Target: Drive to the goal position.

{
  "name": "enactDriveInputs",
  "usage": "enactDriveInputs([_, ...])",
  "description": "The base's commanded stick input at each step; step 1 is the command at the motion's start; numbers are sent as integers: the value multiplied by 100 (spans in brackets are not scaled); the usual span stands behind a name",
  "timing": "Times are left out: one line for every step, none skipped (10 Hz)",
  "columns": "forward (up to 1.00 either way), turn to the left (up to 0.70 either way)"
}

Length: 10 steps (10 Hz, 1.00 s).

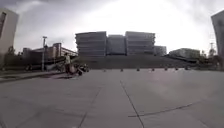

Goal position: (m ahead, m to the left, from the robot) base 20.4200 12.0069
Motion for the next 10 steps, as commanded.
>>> enactDriveInputs([85,0])
enactDriveInputs([85,0])
enactDriveInputs([85,0])
enactDriveInputs([85,0])
enactDriveInputs([85,0])
enactDriveInputs([85,0])
enactDriveInputs([85,0])
enactDriveInputs([85,0])
enactDriveInputs([85,0])
enactDriveInputs([85,0])
